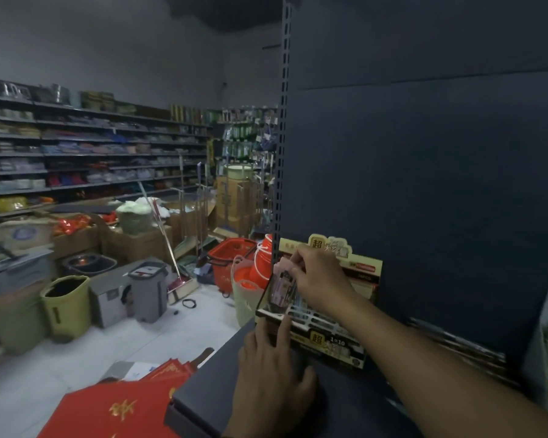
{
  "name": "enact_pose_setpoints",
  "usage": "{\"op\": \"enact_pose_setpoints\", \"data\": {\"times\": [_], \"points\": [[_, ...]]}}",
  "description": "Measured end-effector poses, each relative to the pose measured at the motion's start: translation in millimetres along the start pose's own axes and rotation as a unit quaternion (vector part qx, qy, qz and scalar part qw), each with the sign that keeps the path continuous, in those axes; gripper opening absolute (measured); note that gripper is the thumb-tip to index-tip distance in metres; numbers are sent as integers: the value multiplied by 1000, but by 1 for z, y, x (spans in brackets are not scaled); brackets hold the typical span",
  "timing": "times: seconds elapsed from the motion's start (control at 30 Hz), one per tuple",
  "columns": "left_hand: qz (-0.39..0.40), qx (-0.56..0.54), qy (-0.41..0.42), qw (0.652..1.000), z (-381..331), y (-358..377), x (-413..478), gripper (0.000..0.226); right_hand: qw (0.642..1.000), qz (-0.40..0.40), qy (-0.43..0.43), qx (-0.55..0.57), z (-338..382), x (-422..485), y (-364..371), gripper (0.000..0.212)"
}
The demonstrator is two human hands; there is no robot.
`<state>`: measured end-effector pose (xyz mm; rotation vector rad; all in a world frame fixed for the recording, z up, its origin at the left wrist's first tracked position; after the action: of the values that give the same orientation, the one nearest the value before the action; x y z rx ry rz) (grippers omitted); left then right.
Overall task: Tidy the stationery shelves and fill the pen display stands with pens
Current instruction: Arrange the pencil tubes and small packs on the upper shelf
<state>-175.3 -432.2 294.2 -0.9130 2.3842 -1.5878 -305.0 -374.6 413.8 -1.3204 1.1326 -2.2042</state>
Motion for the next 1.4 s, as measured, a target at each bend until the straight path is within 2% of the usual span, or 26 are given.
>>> {"op": "enact_pose_setpoints", "data": {"times": [0.13,0.37,0.7,0.9,1.07,1.17,1.27,1.4], "points": [[-16,4,9,1000,1,0,-5,92,998,21,-23,-56,14,11,4,7],[-6,6,10,1000,0,1,-3,88,990,61,-36,-120,29,17,20,25],[7,9,9,1000,2,3,0,85,986,42,-41,-158,29,8,30,11],[6,10,3,1000,2,4,0,87,963,69,-73,-251,34,9,25,17],[5,5,4,1000,2,5,1,85,967,71,-65,-237,33,3,21,26],[5,-2,7,1000,3,4,0,83,973,40,-76,-216,32,-5,4,37],[-4,-13,5,1000,3,2,-1,80,980,17,-57,-191,26,-25,-24,28],[-20,-20,33,999,-1,-7,-6,70,986,31,-17,-165,13,-77,-70,20]]}}
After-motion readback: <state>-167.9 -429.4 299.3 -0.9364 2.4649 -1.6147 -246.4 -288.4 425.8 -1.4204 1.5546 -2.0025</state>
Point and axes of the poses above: each hand's wrist, its own x-axis towards the middle knuckle, its own y-axis out of the palm, z = x × y, the point moved 6 cm from there along x, towards the middle knuckle, and after that the axes turned 15 degrees about -y, right-handed, at the moved point
